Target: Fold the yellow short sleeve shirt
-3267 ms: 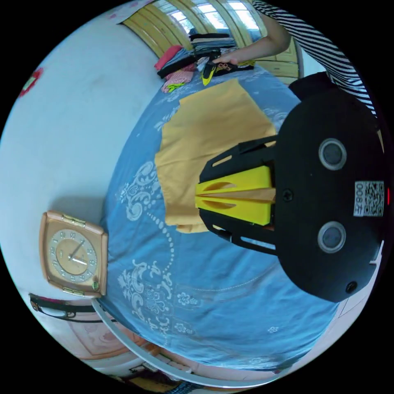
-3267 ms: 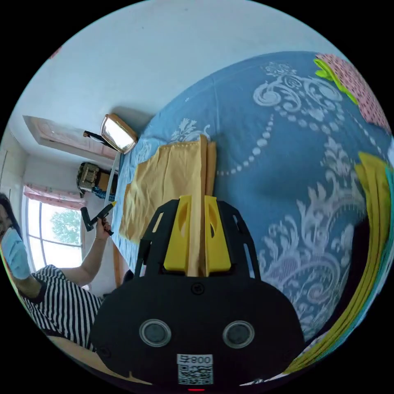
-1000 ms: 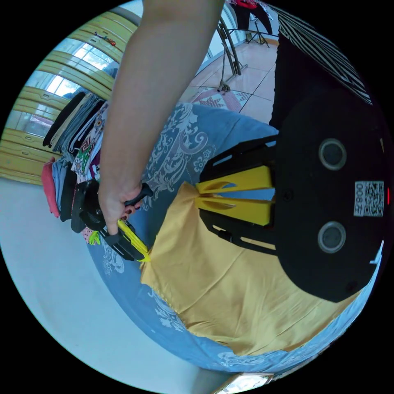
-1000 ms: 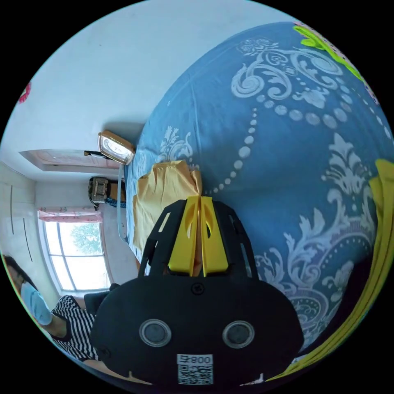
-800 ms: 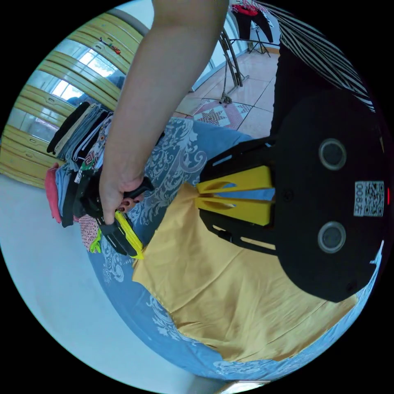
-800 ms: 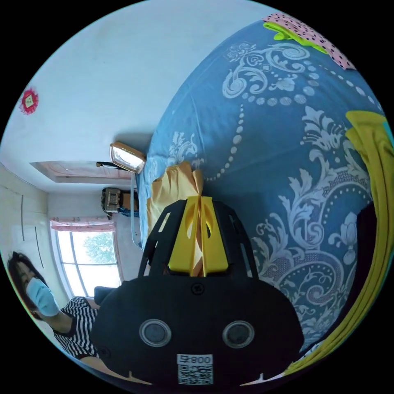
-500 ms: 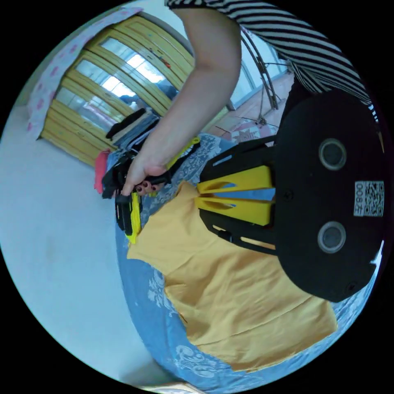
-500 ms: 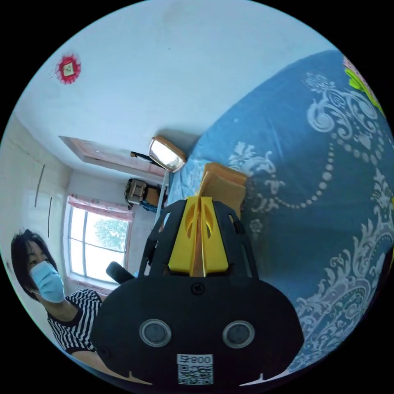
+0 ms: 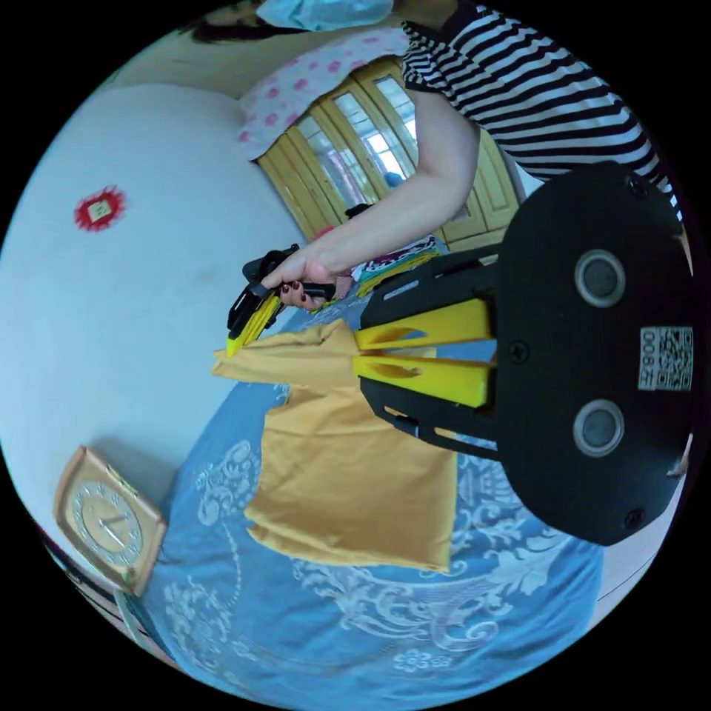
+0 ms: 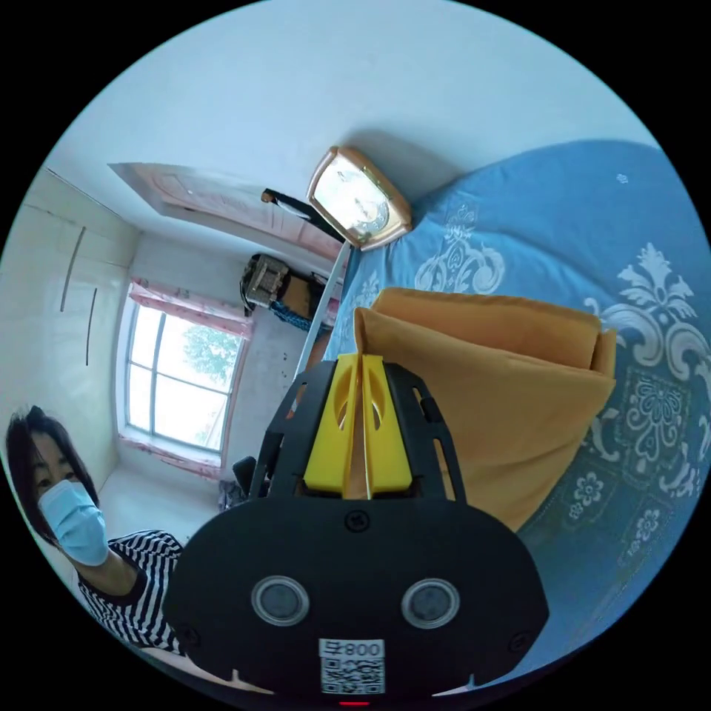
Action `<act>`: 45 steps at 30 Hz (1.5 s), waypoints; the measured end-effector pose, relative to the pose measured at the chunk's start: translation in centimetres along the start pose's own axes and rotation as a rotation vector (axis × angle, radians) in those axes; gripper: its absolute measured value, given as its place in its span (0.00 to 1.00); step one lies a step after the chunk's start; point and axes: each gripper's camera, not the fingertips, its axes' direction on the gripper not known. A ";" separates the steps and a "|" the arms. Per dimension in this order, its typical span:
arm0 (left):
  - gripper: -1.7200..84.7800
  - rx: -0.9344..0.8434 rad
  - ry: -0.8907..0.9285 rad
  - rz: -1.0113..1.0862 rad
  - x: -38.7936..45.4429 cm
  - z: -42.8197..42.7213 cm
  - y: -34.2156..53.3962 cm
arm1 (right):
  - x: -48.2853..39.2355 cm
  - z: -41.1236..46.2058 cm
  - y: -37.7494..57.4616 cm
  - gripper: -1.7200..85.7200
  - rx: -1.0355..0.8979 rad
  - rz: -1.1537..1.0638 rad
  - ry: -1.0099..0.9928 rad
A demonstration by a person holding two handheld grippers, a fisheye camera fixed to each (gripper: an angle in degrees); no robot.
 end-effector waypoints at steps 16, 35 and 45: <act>0.03 0.115 0.098 -0.349 -10.5 -14.3 0.2 | -6.6 15.4 -5.2 0.02 -0.266 0.007 0.153; 0.04 0.167 0.236 -0.535 -14.0 -23.7 0.6 | -8.7 19.5 -5.5 0.04 -0.336 0.032 0.142; 0.03 0.205 0.118 -0.434 -9.8 -28.5 1.1 | -11.7 17.1 -2.8 0.03 -0.313 -0.081 0.072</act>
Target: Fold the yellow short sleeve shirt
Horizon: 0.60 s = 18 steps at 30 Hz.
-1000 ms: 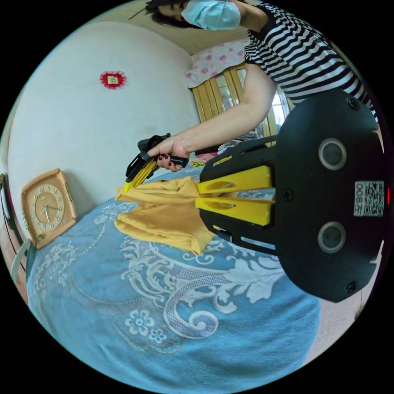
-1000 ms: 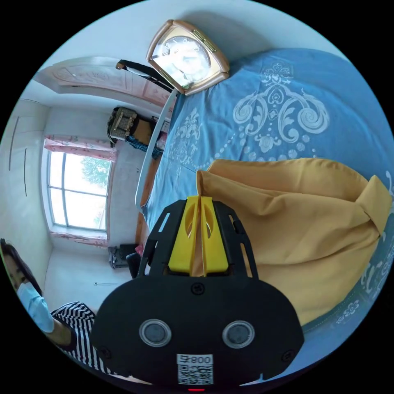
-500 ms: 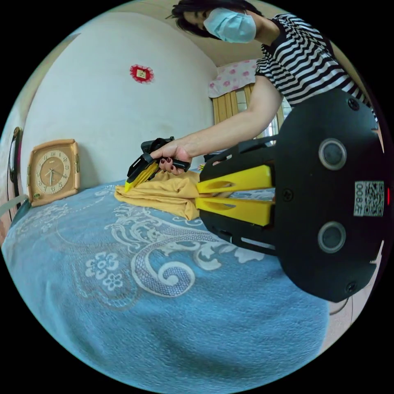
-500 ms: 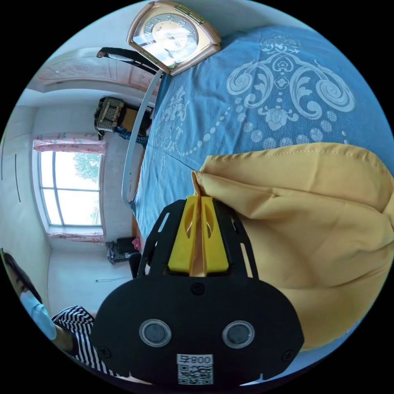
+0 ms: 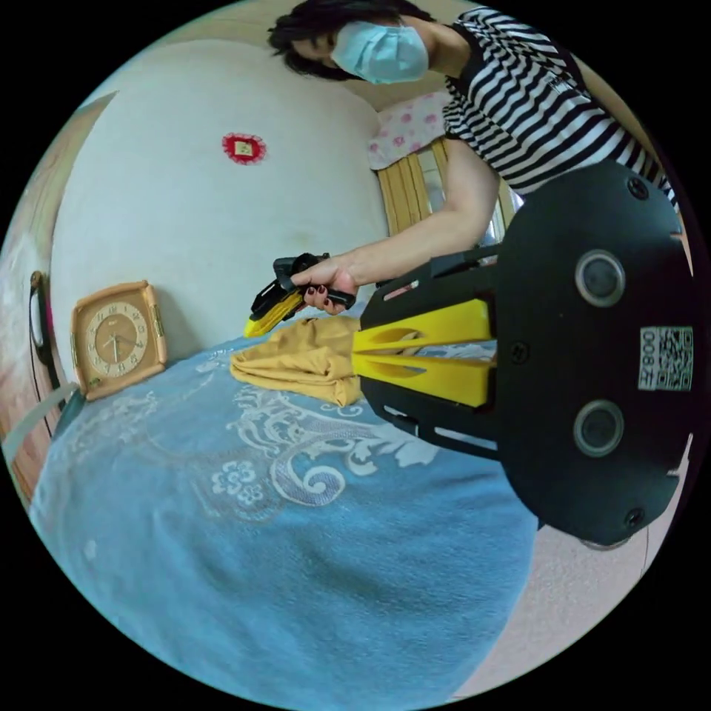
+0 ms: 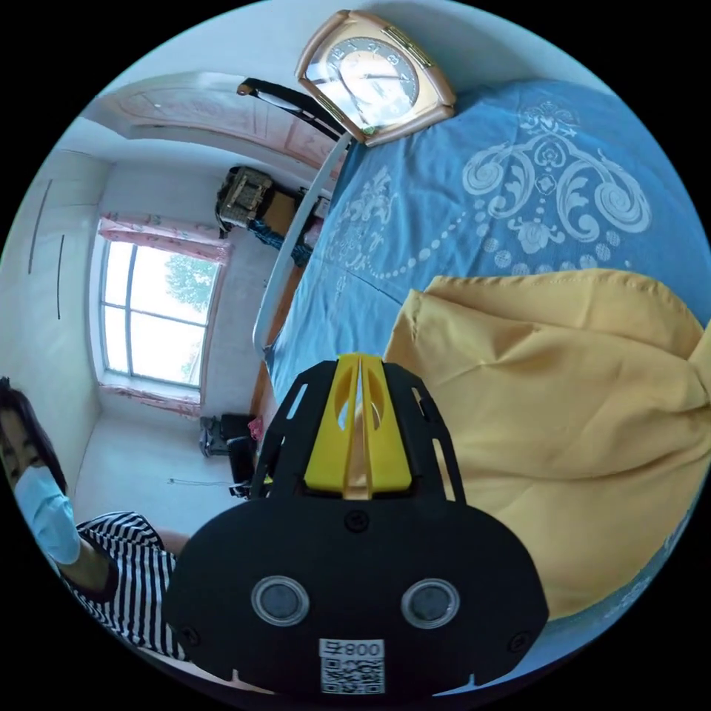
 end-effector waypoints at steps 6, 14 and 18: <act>0.03 -0.032 -0.088 0.069 2.5 1.2 -0.7 | 1.9 4.3 1.1 0.02 -0.184 0.086 0.073; 0.10 -0.047 -0.280 0.197 6.1 1.0 0.0 | -0.2 -4.2 11.6 0.05 -0.013 -0.016 0.072; 0.12 -0.037 -0.359 0.214 7.0 1.5 0.0 | 1.1 -7.8 20.5 0.08 0.065 0.112 0.172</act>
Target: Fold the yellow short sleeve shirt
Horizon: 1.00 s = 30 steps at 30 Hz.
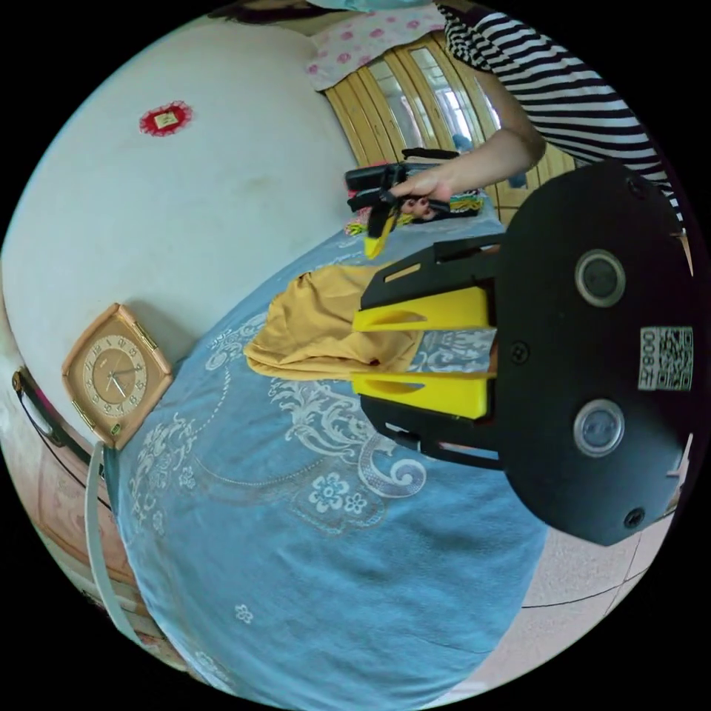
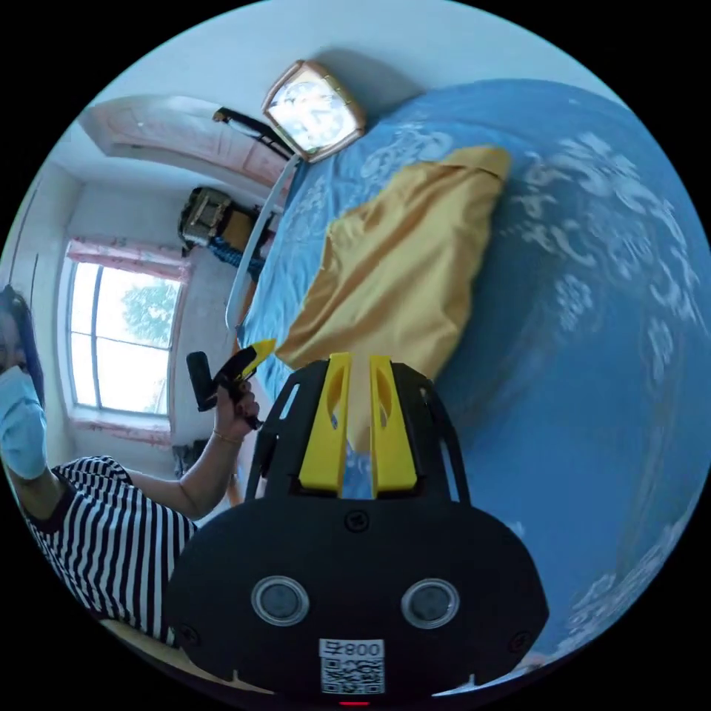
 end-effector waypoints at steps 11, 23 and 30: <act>0.06 -0.177 -0.023 -0.089 -1.0 3.6 0.0 | 4.8 3.7 10.3 0.15 0.030 0.245 -0.236; 0.05 -0.177 -0.001 -0.138 -1.1 4.1 0.6 | 0.5 7.7 14.4 0.09 0.070 0.093 0.149; 0.04 -0.203 -0.007 -0.140 -0.6 4.1 0.6 | -0.7 7.7 16.1 0.05 0.132 0.080 0.212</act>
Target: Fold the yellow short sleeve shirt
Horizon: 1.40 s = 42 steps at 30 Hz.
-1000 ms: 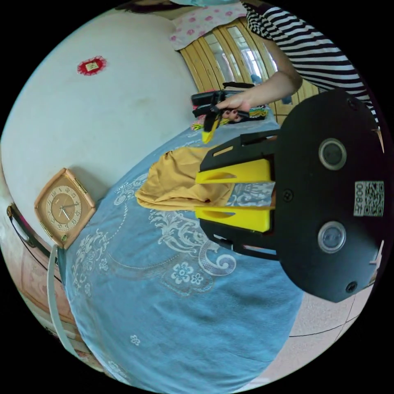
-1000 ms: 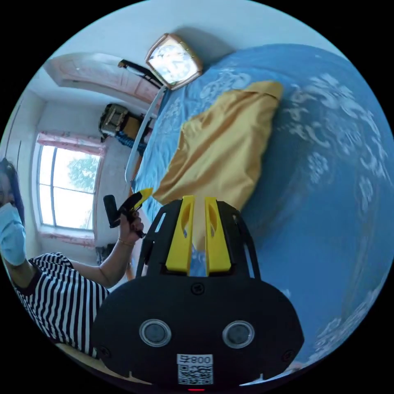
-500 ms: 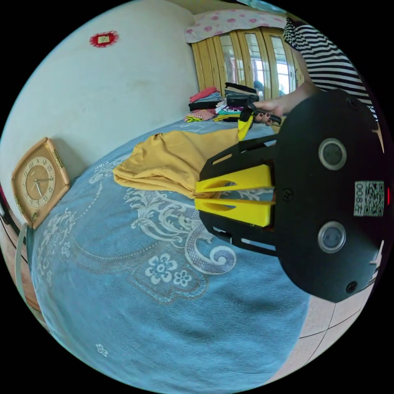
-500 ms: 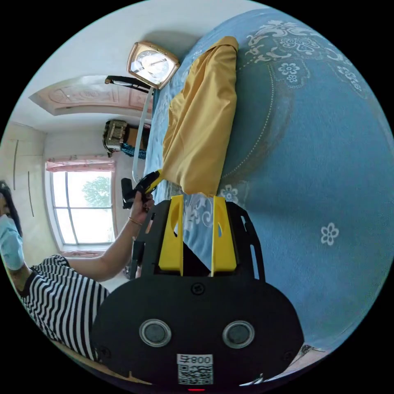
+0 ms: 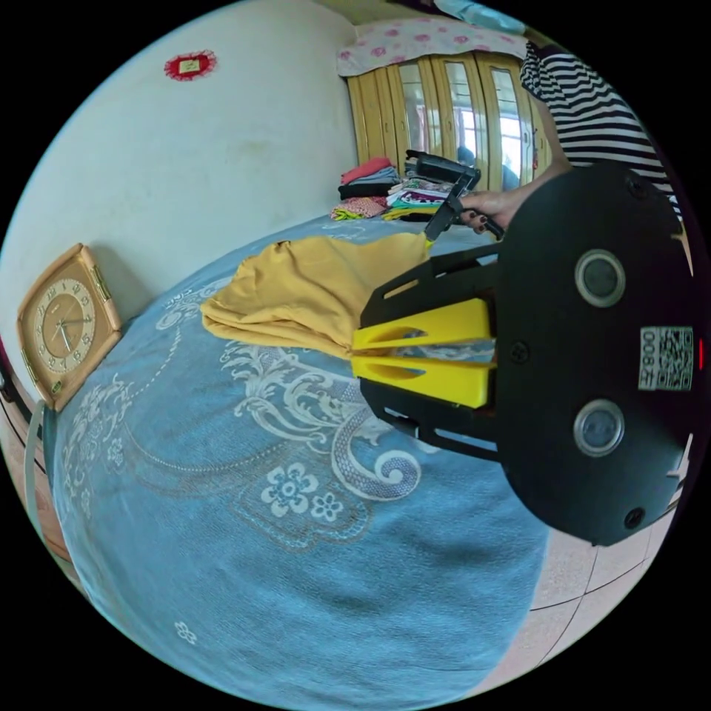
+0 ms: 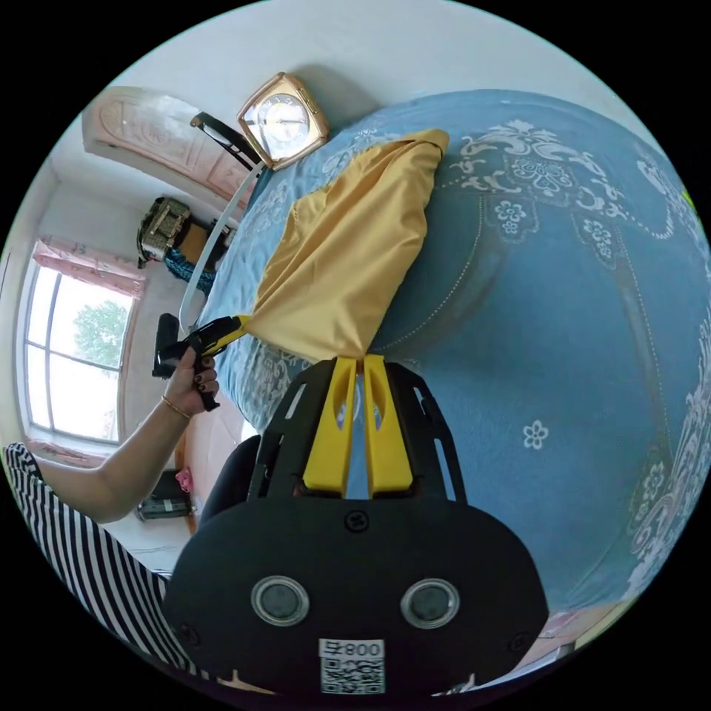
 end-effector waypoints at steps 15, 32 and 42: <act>0.04 -0.101 0.110 -0.058 -0.3 0.9 5.9 | 0.9 0.9 6.3 0.03 -0.140 -0.048 0.124; 0.13 -0.234 0.117 0.080 1.0 1.8 4.4 | 3.6 4.8 5.5 0.03 -0.171 -0.064 0.196; 0.06 -0.354 0.237 0.018 0.4 3.8 3.4 | 10.5 6.8 6.3 0.03 -0.156 0.075 0.088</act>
